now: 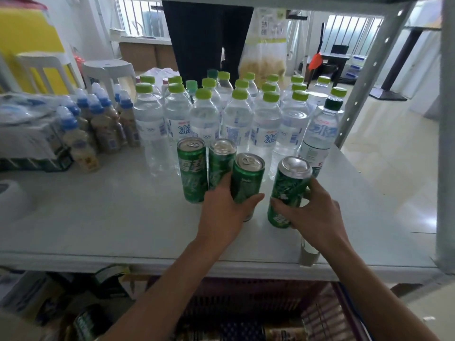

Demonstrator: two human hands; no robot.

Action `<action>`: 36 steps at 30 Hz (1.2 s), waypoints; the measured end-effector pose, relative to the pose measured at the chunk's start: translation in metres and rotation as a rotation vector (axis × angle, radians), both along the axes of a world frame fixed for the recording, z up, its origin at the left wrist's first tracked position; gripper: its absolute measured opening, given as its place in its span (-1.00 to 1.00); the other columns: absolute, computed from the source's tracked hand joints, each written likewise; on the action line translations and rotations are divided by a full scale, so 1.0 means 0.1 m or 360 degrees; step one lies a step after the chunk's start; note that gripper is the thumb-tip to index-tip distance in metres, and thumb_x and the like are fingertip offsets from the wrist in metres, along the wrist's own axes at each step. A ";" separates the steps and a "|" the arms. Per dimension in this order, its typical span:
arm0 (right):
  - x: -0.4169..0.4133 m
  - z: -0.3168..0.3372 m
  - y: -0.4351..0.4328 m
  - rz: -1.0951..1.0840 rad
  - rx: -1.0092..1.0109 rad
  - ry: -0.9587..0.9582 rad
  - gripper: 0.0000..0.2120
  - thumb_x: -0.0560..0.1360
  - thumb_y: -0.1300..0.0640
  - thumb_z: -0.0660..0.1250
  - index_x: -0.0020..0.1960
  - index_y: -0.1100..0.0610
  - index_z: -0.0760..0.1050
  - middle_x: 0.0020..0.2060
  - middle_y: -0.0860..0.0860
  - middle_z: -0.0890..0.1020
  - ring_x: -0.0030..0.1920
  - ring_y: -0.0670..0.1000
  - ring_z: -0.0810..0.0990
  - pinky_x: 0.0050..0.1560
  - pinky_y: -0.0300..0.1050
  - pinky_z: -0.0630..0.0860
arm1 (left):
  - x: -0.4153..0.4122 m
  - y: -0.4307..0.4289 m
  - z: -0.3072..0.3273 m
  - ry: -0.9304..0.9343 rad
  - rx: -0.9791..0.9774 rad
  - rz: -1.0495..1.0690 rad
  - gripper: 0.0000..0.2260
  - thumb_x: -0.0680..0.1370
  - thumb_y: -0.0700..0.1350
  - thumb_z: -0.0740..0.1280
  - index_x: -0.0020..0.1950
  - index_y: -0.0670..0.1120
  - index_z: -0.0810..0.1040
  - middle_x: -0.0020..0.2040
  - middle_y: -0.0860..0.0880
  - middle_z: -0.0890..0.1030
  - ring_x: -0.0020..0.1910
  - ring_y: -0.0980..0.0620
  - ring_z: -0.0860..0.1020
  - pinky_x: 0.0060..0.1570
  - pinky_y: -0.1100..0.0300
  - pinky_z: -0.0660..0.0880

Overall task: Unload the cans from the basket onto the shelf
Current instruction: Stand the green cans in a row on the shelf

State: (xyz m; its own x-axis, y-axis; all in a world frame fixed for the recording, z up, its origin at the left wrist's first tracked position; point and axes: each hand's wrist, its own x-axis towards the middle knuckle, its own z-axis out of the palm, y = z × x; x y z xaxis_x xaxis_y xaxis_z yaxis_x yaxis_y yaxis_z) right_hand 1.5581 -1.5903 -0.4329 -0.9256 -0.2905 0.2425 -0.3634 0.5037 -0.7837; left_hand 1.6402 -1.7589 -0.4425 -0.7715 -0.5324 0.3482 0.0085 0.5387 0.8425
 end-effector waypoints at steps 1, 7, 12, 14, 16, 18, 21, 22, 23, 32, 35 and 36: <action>-0.02 -0.02 0.00 -0.0007 0.0006 -0.0007 -0.31 0.19 -0.28 0.55 0.27 -0.27 0.42 -0.09 -0.23 0.60 -0.07 -0.03 0.69 -0.13 0.04 0.71 | 0.00 0.01 0.00 -0.0032 -0.0076 0.0021 -0.46 0.42 0.15 0.53 0.31 -0.04 0.52 0.18 0.03 0.67 0.10 0.13 0.62 0.09 0.32 0.52; -0.10 -0.15 -0.01 -0.0003 -0.0072 -0.0034 -0.45 0.25 -0.25 0.56 0.17 -0.23 0.47 -0.07 -0.23 0.61 -0.12 -0.28 0.59 -0.10 -0.11 0.68 | 0.08 -0.06 -0.06 -0.0614 -0.0802 0.0168 -0.52 0.44 0.37 0.34 -0.08 -0.07 0.57 -0.18 -0.06 0.65 -0.18 -0.08 0.65 -0.25 0.15 0.55; -0.21 -0.16 -0.04 0.0202 0.0006 -0.0217 -0.39 0.28 -0.06 0.65 0.24 -0.22 0.46 -0.02 -0.27 0.60 -0.10 -0.24 0.66 -0.25 -0.47 0.52 | 0.05 -0.07 -0.15 -0.0530 -0.0572 0.0107 -0.57 0.46 0.25 0.44 0.01 -0.11 0.62 -0.15 -0.05 0.65 -0.18 -0.03 0.63 -0.20 0.12 0.56; -0.23 -0.23 -0.05 0.0276 -0.0009 -0.0266 -0.41 0.30 0.08 0.66 0.22 -0.17 0.48 0.02 -0.21 0.65 -0.02 -0.17 0.69 -0.14 -0.40 0.56 | 0.01 -0.05 -0.17 -0.0511 -0.0445 0.0089 -0.62 0.46 0.21 0.46 -0.08 -0.12 0.61 -0.26 0.00 0.60 -0.27 0.03 0.58 -0.31 0.19 0.49; -0.24 -0.27 -0.08 0.0295 0.0004 -0.0287 -0.45 0.31 0.12 0.66 0.22 -0.08 0.52 0.07 -0.14 0.69 0.07 -0.11 0.68 0.05 -0.18 0.62 | -0.02 -0.03 -0.19 -0.0493 -0.0388 0.0090 -0.65 0.47 0.19 0.46 -0.12 -0.12 0.61 -0.31 0.02 0.57 -0.33 0.08 0.55 -0.34 0.21 0.47; -0.25 -0.29 -0.11 0.0287 0.0011 -0.0276 -0.48 0.33 0.10 0.65 0.22 -0.03 0.53 0.09 -0.14 0.68 0.10 -0.12 0.66 0.07 -0.19 0.60 | -0.03 -0.01 -0.20 -0.0464 -0.0371 0.0097 -0.68 0.49 0.15 0.46 -0.14 -0.11 0.60 -0.32 0.03 0.56 -0.36 0.13 0.52 -0.35 0.22 0.47; -0.26 -0.31 -0.15 0.0281 0.0043 -0.0233 -0.50 0.36 0.05 0.62 0.23 -0.03 0.53 0.07 -0.16 0.67 0.09 -0.15 0.63 -0.10 -0.45 0.46 | -0.04 -0.01 -0.20 -0.0443 -0.0385 0.0096 -0.75 0.54 0.04 0.43 -0.21 -0.11 0.55 -0.31 0.01 0.55 -0.34 0.11 0.51 -0.34 0.21 0.45; -0.27 -0.33 -0.15 0.0281 0.0041 -0.0235 -0.51 0.37 0.04 0.62 0.23 -0.04 0.53 0.08 -0.16 0.67 0.10 -0.14 0.63 -0.11 -0.46 0.44 | -0.03 -0.01 -0.20 -0.0441 -0.0411 0.0094 -0.77 0.56 -0.01 0.42 -0.20 -0.13 0.55 -0.29 -0.02 0.57 -0.31 0.08 0.53 -0.31 0.18 0.48; -0.29 -0.34 -0.16 0.0279 0.0039 -0.0239 -0.52 0.37 0.03 0.61 0.23 -0.04 0.53 0.10 -0.15 0.68 0.11 -0.14 0.63 -0.11 -0.45 0.44 | -0.03 -0.02 -0.20 -0.0438 -0.0442 0.0094 -0.79 0.57 -0.05 0.40 -0.18 -0.15 0.58 -0.26 -0.05 0.60 -0.28 0.07 0.55 -0.27 0.16 0.50; -0.31 -0.42 -0.20 0.0230 0.0094 -0.0132 -0.54 0.43 -0.03 0.55 0.28 -0.07 0.49 0.11 -0.15 0.69 0.15 -0.06 0.66 -0.07 -0.34 0.48 | -0.02 0.03 -0.12 -0.0415 -0.0467 0.0124 -0.86 0.57 -0.17 0.28 -0.09 -0.22 0.58 -0.21 -0.15 0.63 -0.20 -0.07 0.60 -0.16 -0.01 0.55; -0.29 -0.43 -0.21 0.0217 0.0087 -0.0128 -0.55 0.44 -0.04 0.54 0.27 -0.09 0.47 0.08 -0.18 0.69 0.14 -0.08 0.65 -0.12 -0.42 0.42 | -0.01 0.04 -0.11 -0.0403 -0.0378 0.0137 -0.85 0.54 -0.19 0.30 0.06 -0.22 0.55 -0.19 -0.15 0.64 -0.20 -0.07 0.60 -0.16 0.00 0.57; -0.29 -0.43 -0.21 0.0218 0.0087 -0.0121 -0.55 0.45 -0.04 0.54 0.27 -0.09 0.47 0.09 -0.17 0.69 0.15 -0.08 0.65 -0.12 -0.41 0.42 | 0.00 0.04 -0.11 -0.0399 -0.0353 0.0136 -0.84 0.54 -0.20 0.31 0.08 -0.22 0.54 -0.17 -0.15 0.65 -0.19 -0.07 0.60 -0.16 -0.01 0.58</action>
State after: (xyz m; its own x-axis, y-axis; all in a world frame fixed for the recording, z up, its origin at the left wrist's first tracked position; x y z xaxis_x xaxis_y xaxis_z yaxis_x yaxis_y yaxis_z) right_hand 1.5291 -1.6113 -0.4763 -0.8915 -0.4261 0.1538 -0.3725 0.4961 -0.7843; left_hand 1.6397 -1.7549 -0.4534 -0.8038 -0.5312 0.2677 -0.2371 0.6988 0.6749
